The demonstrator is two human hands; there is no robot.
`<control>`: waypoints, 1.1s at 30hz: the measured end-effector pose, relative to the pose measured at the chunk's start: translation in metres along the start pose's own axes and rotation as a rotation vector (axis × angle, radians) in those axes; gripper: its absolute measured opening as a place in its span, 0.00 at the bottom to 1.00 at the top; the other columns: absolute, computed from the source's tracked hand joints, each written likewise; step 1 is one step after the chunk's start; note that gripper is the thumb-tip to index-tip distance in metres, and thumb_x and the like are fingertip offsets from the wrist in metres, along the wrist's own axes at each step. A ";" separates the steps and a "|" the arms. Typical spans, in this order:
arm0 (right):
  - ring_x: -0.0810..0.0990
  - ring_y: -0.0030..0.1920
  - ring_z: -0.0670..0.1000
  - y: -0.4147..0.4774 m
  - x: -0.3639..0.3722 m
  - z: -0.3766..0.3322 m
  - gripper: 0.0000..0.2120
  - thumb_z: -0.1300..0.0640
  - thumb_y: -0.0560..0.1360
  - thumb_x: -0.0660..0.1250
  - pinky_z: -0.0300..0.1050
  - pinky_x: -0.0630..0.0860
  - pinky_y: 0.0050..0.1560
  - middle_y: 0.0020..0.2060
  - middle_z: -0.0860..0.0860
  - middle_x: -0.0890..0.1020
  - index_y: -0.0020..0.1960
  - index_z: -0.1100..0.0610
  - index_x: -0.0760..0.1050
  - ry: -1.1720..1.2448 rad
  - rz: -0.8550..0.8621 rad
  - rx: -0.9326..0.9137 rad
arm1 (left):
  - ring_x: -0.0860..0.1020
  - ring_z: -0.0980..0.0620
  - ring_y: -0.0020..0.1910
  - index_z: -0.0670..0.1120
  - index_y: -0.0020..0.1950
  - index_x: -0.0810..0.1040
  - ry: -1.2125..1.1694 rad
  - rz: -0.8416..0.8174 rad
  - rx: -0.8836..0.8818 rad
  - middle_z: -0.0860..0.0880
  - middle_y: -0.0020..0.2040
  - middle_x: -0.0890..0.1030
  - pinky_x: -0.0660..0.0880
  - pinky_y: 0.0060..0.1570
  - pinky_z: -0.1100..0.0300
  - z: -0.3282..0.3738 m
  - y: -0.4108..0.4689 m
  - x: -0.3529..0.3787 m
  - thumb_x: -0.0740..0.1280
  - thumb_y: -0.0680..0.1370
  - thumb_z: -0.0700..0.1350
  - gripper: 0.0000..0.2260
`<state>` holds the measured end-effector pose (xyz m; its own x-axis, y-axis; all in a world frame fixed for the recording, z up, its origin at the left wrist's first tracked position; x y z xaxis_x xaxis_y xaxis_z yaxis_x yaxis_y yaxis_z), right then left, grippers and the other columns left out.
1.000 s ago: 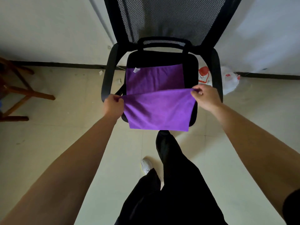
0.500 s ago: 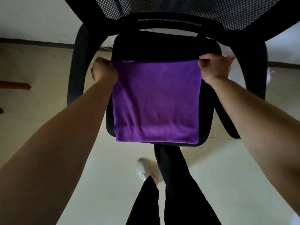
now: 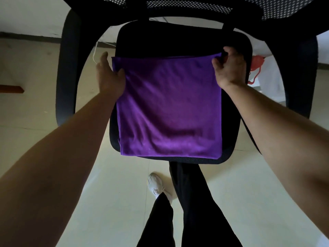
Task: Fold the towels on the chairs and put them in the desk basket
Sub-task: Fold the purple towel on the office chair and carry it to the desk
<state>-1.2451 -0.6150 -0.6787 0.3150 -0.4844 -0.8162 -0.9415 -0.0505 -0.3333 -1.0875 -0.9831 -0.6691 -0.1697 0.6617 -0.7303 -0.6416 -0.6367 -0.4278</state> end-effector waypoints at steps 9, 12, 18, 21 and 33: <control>0.72 0.68 0.63 -0.144 0.003 0.031 0.31 0.51 0.78 0.69 0.53 0.69 0.67 0.69 0.62 0.70 0.76 0.60 0.64 0.014 -0.078 0.125 | 0.69 0.37 0.67 0.41 0.73 0.66 0.124 -0.062 0.056 0.37 0.70 0.67 0.70 0.63 0.46 -0.050 -0.151 -0.003 0.69 0.77 0.44 0.26; 0.74 0.65 0.63 -0.196 0.001 0.061 0.29 0.49 0.77 0.69 0.56 0.73 0.64 0.66 0.61 0.73 0.74 0.59 0.66 0.001 -0.055 0.230 | 0.71 0.36 0.63 0.40 0.69 0.69 0.208 -0.044 -0.174 0.37 0.65 0.71 0.69 0.59 0.45 -0.101 -0.189 -0.007 0.68 0.77 0.49 0.23; 0.79 0.60 0.61 -0.271 0.013 0.113 0.23 0.47 0.78 0.67 0.48 0.72 0.58 0.55 0.58 0.84 0.67 0.60 0.73 0.104 -0.135 0.396 | 0.77 0.38 0.53 0.41 0.54 0.75 0.152 -0.159 -0.264 0.40 0.52 0.80 0.70 0.47 0.52 -0.143 -0.230 0.006 0.67 0.78 0.48 0.12; 0.80 0.56 0.58 -0.286 0.018 0.114 0.16 0.47 0.78 0.68 0.44 0.70 0.53 0.50 0.56 0.84 0.59 0.57 0.79 0.117 -0.173 0.351 | 0.76 0.43 0.45 0.47 0.43 0.74 0.062 -0.172 -0.231 0.45 0.42 0.79 0.67 0.42 0.58 -0.141 -0.238 0.010 0.69 0.76 0.46 0.06; 0.79 0.41 0.48 -0.269 -0.027 0.102 0.16 0.40 0.76 0.69 0.44 0.76 0.50 0.34 0.45 0.78 0.47 0.53 0.81 0.356 0.039 0.392 | 0.75 0.50 0.43 0.44 0.52 0.76 -0.270 0.052 -0.277 0.50 0.44 0.77 0.71 0.44 0.59 -0.130 -0.230 -0.032 0.65 0.78 0.44 0.05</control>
<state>-0.9878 -0.4995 -0.6150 0.1560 -0.7495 -0.6434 -0.8147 0.2707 -0.5128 -0.8378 -0.9095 -0.6167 -0.4112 0.6827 -0.6040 -0.4070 -0.7304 -0.5485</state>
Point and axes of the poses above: each hand's wrist, its own y-axis towards the middle knuckle, its own x-axis out of the palm, z = x × y, the point moved 9 cm from there along y, towards the middle knuckle
